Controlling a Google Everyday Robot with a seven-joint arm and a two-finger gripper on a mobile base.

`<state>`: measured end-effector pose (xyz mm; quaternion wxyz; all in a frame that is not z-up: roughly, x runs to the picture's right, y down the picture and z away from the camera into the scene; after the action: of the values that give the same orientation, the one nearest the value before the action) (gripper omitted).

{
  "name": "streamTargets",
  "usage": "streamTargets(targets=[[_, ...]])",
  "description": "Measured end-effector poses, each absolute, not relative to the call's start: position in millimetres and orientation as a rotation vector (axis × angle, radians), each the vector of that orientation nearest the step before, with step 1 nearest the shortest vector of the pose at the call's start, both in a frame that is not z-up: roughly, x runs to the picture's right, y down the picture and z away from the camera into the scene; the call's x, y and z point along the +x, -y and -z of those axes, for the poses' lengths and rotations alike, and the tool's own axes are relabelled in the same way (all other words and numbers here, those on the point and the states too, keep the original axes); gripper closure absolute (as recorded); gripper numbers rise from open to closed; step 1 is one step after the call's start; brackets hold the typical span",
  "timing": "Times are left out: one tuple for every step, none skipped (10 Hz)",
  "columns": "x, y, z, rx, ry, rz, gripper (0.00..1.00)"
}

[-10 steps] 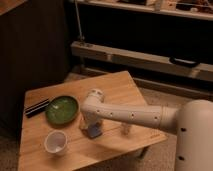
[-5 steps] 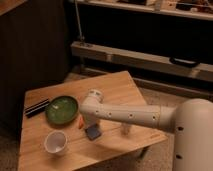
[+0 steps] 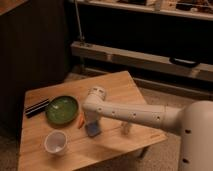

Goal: Place the white sponge in the ceramic cup

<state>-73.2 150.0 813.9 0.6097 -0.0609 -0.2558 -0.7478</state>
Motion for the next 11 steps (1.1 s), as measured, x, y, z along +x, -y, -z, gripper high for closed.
streamTargets(targets=[[-72.7, -139.2, -801.4, -0.086, 0.604, 1.687, 0.46], [-73.8, -130.6, -788.5, -0.032, 0.618, 1.66, 0.46], [-75.5, -123.5, -774.5, 0.027, 0.632, 1.631, 0.46], [-76.2, -116.6, -759.8, 0.088, 0.641, 1.602, 0.46], [-77.6, -110.9, -745.7, 0.141, 0.647, 1.582, 0.46], [-81.1, -103.9, -725.1, 0.214, 0.653, 1.562, 0.46], [-84.3, -99.9, -708.1, 0.275, 0.656, 1.553, 0.46], [-88.1, -97.5, -695.3, 0.323, 0.661, 1.548, 0.46], [-94.9, -96.0, -675.3, 0.396, 0.671, 1.548, 0.46], [-101.3, -98.8, -661.4, 0.446, 0.684, 1.548, 0.46], [-110.7, -102.9, -647.7, 0.497, 0.706, 1.553, 0.46]])
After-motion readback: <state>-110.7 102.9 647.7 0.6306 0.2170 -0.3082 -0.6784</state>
